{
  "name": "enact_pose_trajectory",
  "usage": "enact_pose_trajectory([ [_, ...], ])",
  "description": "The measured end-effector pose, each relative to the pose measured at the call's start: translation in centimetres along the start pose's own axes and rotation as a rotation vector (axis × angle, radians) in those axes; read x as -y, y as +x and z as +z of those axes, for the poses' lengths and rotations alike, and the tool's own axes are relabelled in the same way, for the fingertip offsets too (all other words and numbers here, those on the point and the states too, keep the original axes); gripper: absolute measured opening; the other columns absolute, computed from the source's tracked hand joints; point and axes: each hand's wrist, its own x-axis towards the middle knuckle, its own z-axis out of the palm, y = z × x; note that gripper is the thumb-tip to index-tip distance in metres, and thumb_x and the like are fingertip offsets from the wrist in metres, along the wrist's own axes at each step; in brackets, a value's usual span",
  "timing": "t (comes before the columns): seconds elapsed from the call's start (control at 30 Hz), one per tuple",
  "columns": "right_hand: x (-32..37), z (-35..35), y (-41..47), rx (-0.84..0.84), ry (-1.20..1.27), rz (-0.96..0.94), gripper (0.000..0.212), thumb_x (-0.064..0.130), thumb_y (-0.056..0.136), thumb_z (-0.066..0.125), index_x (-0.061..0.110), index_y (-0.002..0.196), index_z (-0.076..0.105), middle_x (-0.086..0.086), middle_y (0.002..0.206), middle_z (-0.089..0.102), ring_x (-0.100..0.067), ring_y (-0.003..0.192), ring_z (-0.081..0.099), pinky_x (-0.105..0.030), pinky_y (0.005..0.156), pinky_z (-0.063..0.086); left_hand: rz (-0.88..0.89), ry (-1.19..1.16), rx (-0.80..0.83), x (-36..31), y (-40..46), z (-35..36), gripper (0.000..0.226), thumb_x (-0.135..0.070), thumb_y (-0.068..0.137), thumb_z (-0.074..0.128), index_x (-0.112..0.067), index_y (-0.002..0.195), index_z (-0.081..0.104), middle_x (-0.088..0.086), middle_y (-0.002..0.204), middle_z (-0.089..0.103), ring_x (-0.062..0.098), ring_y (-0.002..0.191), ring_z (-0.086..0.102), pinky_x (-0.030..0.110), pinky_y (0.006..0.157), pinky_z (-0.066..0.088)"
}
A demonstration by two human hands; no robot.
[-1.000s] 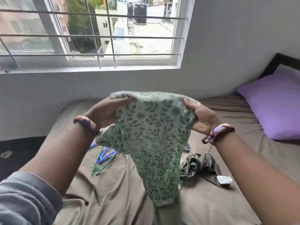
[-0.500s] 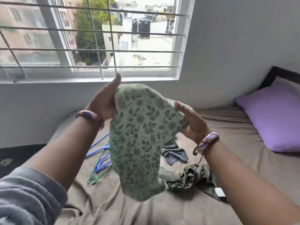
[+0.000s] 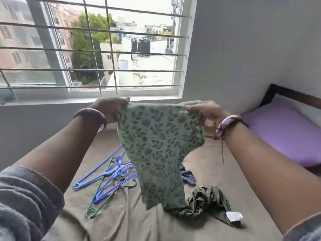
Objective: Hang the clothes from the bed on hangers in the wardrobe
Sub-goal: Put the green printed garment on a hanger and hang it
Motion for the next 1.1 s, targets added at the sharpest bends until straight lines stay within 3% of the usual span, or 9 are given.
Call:
enact_pose_trajectory([
  [0.1,1.2,-0.7,0.3,-0.002,0.075,-0.064,0.023,0.005,0.078,0.066,0.001,0.101,0.068,-0.01,0.079,0.071,-0.019,0.066,0.068,-0.03,0.06,0.058,0.05,-0.014,0.106,-0.7,-0.6,0.0,0.042,-0.01,0.093,0.039,-0.012,0.068,0.073,0.001,0.066,0.071,0.011,0.059,0.067,0.021,0.06,0.055],
  [0.27,0.3,0.0,-0.2,-0.273,-0.154,-0.243,0.019,0.006,0.072,0.078,0.004,0.086,0.065,-0.012,0.084,0.068,-0.02,0.073,0.066,-0.039,0.077,0.057,0.142,-0.065,-0.05,-0.5,-0.3,0.1,0.039,-0.011,0.096,0.043,-0.014,0.071,0.072,-0.002,0.063,0.07,0.013,0.069,0.065,0.026,0.071,0.047],
  [0.37,-0.3,0.4,-0.4,-0.339,-0.186,-0.201,0.076,0.013,0.058,0.088,0.007,0.121,0.046,-0.02,0.117,0.058,-0.029,0.103,0.061,-0.046,0.088,0.054,0.182,0.008,-0.27,0.1,0.1,-0.3,0.008,-0.013,0.09,0.058,-0.009,0.092,0.065,0.002,0.076,0.069,0.022,0.084,0.061,0.024,0.056,0.051],
  [0.43,-0.9,0.2,-0.3,-0.216,-0.183,-0.159,0.106,0.011,0.056,0.089,0.014,0.141,0.026,-0.022,0.116,0.057,-0.028,0.103,0.061,-0.043,0.085,0.055,0.224,0.07,-0.426,0.5,0.1,-0.9,0.038,-0.013,0.079,0.072,0.0,0.111,0.057,0.011,0.097,0.064,0.025,0.093,0.06,0.025,0.063,0.052],
  [0.57,-1.5,0.5,-1.4,-0.004,-0.339,-0.197,0.063,-0.023,0.071,0.062,-0.003,0.129,0.049,-0.007,0.077,0.061,-0.007,0.063,0.061,-0.021,0.066,0.055,0.272,0.102,-0.123,1.1,-1.6,-2.4,0.067,0.0,0.059,0.078,-0.005,0.119,0.049,0.014,0.099,0.061,0.023,0.092,0.06,0.03,0.083,0.05],
  [0.7,-2.3,1.9,-0.6,-0.016,-0.794,-0.198,0.014,0.004,0.073,0.075,0.009,0.085,0.073,-0.005,0.074,0.064,-0.013,0.074,0.058,-0.029,0.072,0.047,0.219,0.793,-0.059,2.0,-1.4,-1.9,0.029,-0.009,0.072,0.077,-0.013,0.1,0.071,0.01,0.096,0.07,0.023,0.09,0.06,0.03,0.085,0.046],
  [0.83,-4.0,3.2,2.0,-0.1,-1.216,-0.095,0.007,0.026,0.076,0.076,0.02,0.077,0.073,-0.004,0.079,0.064,-0.021,0.092,0.056,-0.029,0.079,0.047,0.116,1.396,-0.138,3.5,2.5,-0.9,0.027,-0.032,0.083,0.067,-0.012,0.1,0.071,0.009,0.095,0.065,0.022,0.089,0.057,0.029,0.075,0.043],
  [0.93,-4.6,3.4,3.4,-0.204,-1.191,-0.134,0.012,0.018,0.081,0.07,0.019,0.069,0.069,-0.006,0.074,0.06,-0.023,0.083,0.057,-0.032,0.08,0.046,0.251,1.281,-0.234,3.9,4.9,-1.1,0.026,-0.031,0.083,0.068,-0.011,0.098,0.071,0.006,0.094,0.062,0.021,0.088,0.055,0.031,0.076,0.045],
  [1.1,-3.1,3.1,2.6,-0.382,-1.089,-0.405,0.022,0.005,0.084,0.058,0.016,0.092,0.076,-0.009,0.09,0.072,-0.024,0.086,0.064,-0.031,0.08,0.052,0.631,1.154,-0.324,2.5,5.1,-1.8,0.024,-0.022,0.085,0.066,-0.004,0.101,0.071,0.011,0.086,0.069,0.015,0.072,0.056,0.024,0.067,0.042],
])
